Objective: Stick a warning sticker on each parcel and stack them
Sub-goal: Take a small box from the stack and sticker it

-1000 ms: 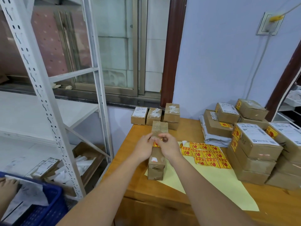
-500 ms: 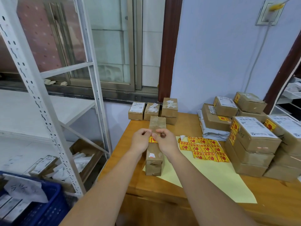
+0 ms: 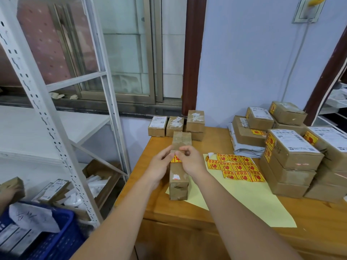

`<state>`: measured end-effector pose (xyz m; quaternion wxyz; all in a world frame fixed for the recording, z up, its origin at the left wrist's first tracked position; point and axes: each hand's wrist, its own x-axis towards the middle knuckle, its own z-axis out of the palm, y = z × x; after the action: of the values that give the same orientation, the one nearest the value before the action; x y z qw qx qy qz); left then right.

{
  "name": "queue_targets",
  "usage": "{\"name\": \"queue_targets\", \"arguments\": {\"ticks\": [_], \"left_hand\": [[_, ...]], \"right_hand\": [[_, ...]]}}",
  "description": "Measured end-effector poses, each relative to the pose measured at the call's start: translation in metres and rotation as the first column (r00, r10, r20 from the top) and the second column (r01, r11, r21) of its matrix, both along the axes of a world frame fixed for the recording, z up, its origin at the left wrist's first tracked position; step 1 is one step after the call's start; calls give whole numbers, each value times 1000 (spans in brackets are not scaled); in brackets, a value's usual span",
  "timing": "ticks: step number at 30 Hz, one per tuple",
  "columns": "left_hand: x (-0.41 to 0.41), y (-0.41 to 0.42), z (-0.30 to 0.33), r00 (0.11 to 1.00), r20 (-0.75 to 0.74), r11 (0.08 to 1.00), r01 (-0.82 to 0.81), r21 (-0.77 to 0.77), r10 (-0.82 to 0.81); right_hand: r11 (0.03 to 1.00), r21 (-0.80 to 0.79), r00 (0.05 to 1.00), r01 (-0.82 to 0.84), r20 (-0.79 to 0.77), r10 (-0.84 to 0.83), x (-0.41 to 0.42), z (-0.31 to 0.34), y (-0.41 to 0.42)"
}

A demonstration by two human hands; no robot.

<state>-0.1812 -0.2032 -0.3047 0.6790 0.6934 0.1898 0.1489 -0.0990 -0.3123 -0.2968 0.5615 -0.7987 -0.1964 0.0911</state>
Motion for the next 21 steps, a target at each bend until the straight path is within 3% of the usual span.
{"name": "queue_targets", "arguments": {"ticks": [7,14,17,21], "left_hand": [[-14,2,-8,997,43,991,70,-110,-65],[-21,-1,-14,995,41,993,97,-70,-95],[-15,-9,-4,1000,15,999,19,-47,-18],[-5,-16,5,995,-33,985,-94,-144,90]], "right_hand": [[1000,3,1000,-1,-10,1,-3,2,-1],[1000,24,1000,13,-26,-12,-2,-2,1],[999,33,1000,11,-21,-10,-3,-2,0],[999,42,1000,7,-2,-7,-4,-3,-1]]}}
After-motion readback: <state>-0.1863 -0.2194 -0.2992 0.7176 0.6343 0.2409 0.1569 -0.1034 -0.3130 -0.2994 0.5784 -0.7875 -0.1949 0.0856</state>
